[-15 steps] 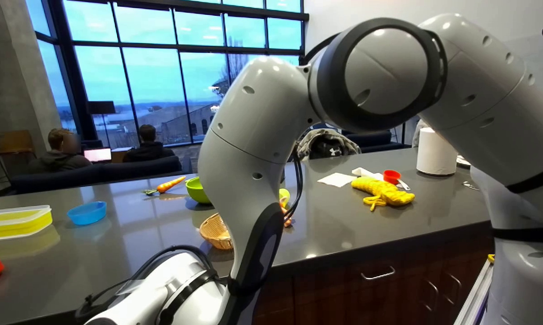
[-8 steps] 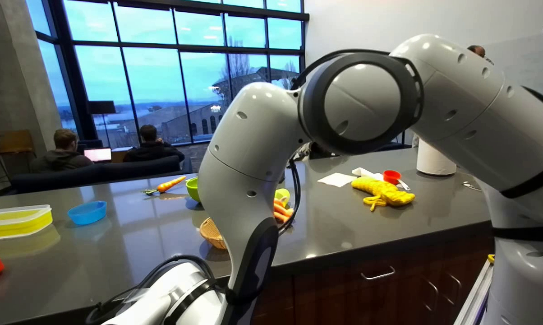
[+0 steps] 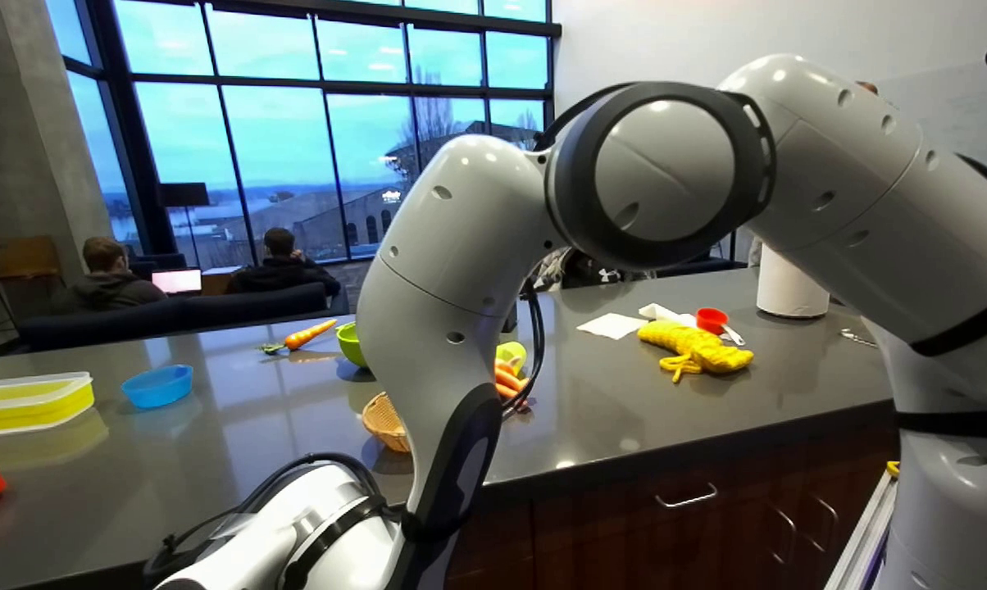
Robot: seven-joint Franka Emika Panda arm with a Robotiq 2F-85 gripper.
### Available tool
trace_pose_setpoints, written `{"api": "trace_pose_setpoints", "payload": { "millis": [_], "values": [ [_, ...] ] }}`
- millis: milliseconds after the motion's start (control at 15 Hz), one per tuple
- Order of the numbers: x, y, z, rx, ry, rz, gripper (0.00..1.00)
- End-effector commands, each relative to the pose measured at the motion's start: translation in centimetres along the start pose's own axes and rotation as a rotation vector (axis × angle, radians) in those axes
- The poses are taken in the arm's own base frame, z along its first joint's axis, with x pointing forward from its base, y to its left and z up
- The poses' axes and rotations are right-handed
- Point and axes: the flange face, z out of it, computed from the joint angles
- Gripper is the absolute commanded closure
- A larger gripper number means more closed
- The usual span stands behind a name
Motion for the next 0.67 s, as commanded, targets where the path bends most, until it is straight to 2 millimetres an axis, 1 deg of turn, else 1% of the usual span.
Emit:
{"api": "trace_pose_setpoints", "payload": {
  "millis": [0,67,333,467,600],
  "values": [
    [0.8,1.6,2.6,-0.015,0.007,0.012,0.83],
    [0.8,1.4,2.5,-0.016,0.008,0.01,0.84],
    [1.2,1.0,1.7,-0.033,-0.003,0.004,0.96],
    [1.4,0.1,0.9,-0.03,-0.007,-0.014,0.99],
    [1.5,-0.6,0.3,-0.033,-0.009,-0.043,1.0]
  ]
}}
